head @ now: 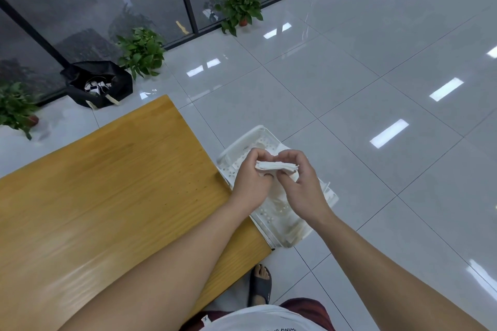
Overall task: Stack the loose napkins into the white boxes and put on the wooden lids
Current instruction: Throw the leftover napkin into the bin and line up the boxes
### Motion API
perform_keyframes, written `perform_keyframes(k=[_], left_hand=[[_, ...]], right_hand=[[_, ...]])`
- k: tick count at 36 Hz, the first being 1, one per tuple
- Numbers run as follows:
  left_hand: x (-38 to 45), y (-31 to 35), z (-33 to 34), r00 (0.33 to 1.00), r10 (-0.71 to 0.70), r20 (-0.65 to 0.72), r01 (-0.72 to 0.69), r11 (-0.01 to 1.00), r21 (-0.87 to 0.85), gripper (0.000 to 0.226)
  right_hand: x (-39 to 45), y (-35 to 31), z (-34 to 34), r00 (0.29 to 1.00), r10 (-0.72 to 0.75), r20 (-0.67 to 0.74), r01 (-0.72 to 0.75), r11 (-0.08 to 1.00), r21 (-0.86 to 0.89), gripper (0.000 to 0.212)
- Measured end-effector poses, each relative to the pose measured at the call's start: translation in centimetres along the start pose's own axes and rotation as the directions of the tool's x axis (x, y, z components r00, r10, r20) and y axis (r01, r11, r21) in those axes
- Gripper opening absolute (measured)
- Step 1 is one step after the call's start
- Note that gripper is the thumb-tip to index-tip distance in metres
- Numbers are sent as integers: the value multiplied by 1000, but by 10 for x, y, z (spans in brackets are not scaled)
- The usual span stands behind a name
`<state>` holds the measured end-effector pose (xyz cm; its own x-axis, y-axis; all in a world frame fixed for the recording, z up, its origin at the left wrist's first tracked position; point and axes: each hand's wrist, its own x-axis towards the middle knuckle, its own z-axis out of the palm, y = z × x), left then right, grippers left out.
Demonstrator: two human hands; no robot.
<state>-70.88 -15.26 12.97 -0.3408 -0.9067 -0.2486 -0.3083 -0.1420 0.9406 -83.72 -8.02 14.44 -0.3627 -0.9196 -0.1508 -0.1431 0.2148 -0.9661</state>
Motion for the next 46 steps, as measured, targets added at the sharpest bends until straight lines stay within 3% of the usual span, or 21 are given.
perform_keyframes(k=[3,8,15,21,25,31,36,40,43,46], left_hand=[[-1,4,5,1000,-4,-4,4,998,-57,31],[1,10,4,1000,4,14,-2,989,-146,43],[7,12,1,997,-54,51,59,992,-110,39],[6,14,2,992,-70,106,81,991,-108,60],[8,11,2,994,-43,103,54,993,-108,62],[15,4,0,989,-66,134,69,997,-19,73],[15,3,3,983,-92,158,89,996,31,84],[12,9,-5,974,-127,186,118,991,61,63],[15,4,-11,972,-157,173,147,987,71,34],[12,3,-21,976,-171,139,165,985,49,24]], right_hand=[[3,-3,1,999,37,-1,-37,999,22,34],[9,-14,2,997,76,20,-78,990,121,33],[13,-7,-4,991,115,73,-123,986,116,45],[15,-3,-9,982,117,150,-135,984,118,50],[16,-2,-13,982,86,170,-110,984,139,48],[17,-3,-17,993,-57,99,67,993,-100,31],[15,-7,-18,957,-247,153,287,887,-362,31],[15,-8,-17,956,-282,85,291,855,-430,24],[16,-16,-19,986,-168,-10,158,943,-292,19],[18,-26,-23,997,-60,-41,56,993,-100,18]])
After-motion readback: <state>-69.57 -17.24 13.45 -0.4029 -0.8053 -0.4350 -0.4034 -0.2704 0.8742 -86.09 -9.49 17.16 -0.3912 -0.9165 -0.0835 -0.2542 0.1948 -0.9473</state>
